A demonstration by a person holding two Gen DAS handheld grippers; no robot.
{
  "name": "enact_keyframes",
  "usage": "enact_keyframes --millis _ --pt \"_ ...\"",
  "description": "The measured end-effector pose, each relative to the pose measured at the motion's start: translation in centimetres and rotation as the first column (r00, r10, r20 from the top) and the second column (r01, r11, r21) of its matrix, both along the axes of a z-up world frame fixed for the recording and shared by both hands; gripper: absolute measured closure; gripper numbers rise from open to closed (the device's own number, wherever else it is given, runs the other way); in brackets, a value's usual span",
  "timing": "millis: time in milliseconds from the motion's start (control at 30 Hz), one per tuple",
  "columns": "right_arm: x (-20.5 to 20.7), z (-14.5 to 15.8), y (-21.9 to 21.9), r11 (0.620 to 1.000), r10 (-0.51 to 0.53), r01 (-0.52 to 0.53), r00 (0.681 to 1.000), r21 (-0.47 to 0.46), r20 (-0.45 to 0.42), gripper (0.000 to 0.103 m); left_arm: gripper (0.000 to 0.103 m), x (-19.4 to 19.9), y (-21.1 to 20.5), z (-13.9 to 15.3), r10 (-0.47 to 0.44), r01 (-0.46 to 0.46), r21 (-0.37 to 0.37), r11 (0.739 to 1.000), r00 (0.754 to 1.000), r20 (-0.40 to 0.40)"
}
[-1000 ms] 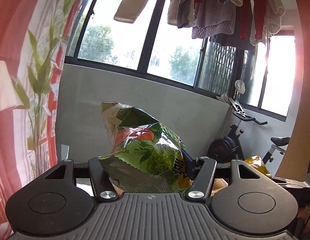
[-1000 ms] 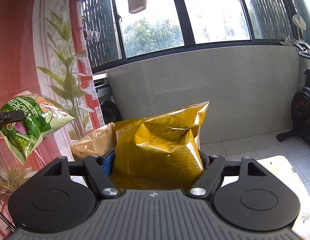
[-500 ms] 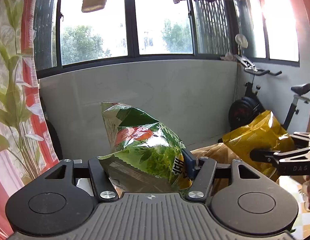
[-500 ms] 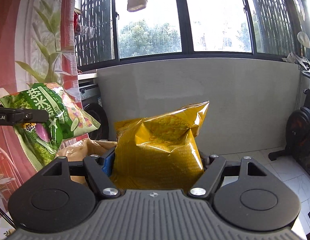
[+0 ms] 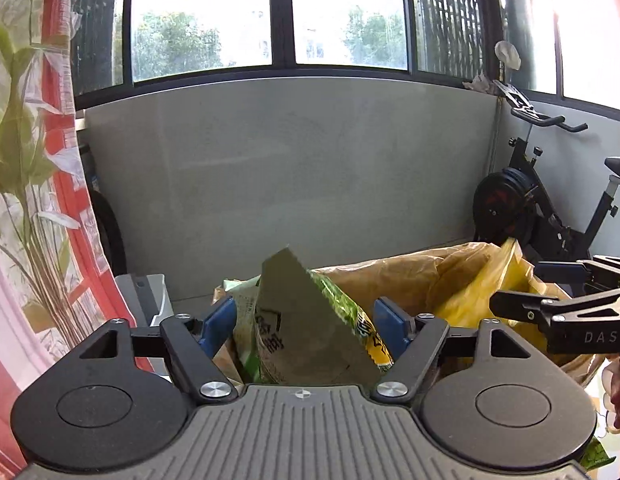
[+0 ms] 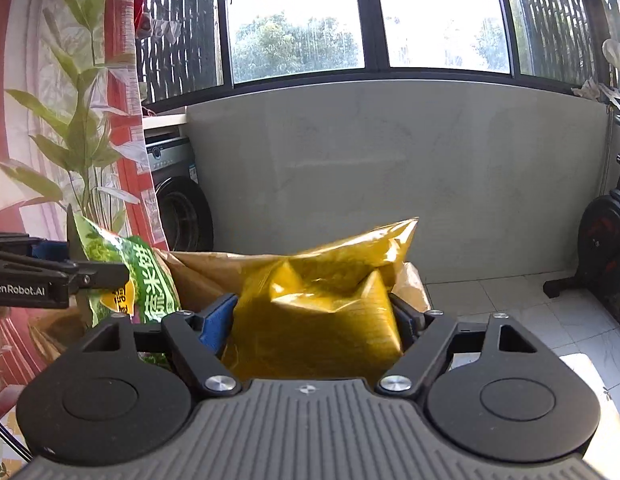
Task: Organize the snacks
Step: 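Lift and carry the green and yellow bags over the lined box with both grippers, then open both grippers to drop the bags into the box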
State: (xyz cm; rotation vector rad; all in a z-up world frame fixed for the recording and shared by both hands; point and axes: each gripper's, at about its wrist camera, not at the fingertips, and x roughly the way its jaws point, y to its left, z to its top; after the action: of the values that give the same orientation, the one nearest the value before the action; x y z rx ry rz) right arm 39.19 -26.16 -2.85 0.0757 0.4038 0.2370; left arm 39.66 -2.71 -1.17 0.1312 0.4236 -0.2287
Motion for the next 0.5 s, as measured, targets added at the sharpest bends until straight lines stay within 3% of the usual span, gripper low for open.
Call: enact_keyframes --millis 200,267,333,433,500 --pt "-1.2 0.2 -1.0 0.997 0.012 -0.012 1.0 0.074 -0.001 0.017 0.026 -0.9 1.7 1.0 0.03 -0.027 -0.106 0.994 0.999 0.025" --pt "-1.8 0.4 -1.2 0.997 0.015 -0.015 1.0 0.076 0.009 0.017 0.039 -1.5 2.1 1.6 0.034 -0.029 -0.148 0.989 0.999 0.031" --pt "-2.4 0.5 -1.3 0.997 0.02 -0.021 1.0 0.079 0.014 0.017 0.072 -0.9 2.4 1.9 0.014 -0.017 -0.167 0.986 1.0 -0.018" --pt "-2.8 0.6 -1.3 0.996 0.027 -0.028 1.0 0.089 0.014 0.017 0.078 0.0 1.9 1.5 -0.008 -0.002 -0.158 0.987 0.998 -0.058" --pt "-2.9 0.6 -1.4 0.995 0.032 -0.033 0.999 0.09 0.013 0.017 0.08 0.5 1.1 0.8 0.0 -0.01 -0.114 0.993 0.996 -0.085"
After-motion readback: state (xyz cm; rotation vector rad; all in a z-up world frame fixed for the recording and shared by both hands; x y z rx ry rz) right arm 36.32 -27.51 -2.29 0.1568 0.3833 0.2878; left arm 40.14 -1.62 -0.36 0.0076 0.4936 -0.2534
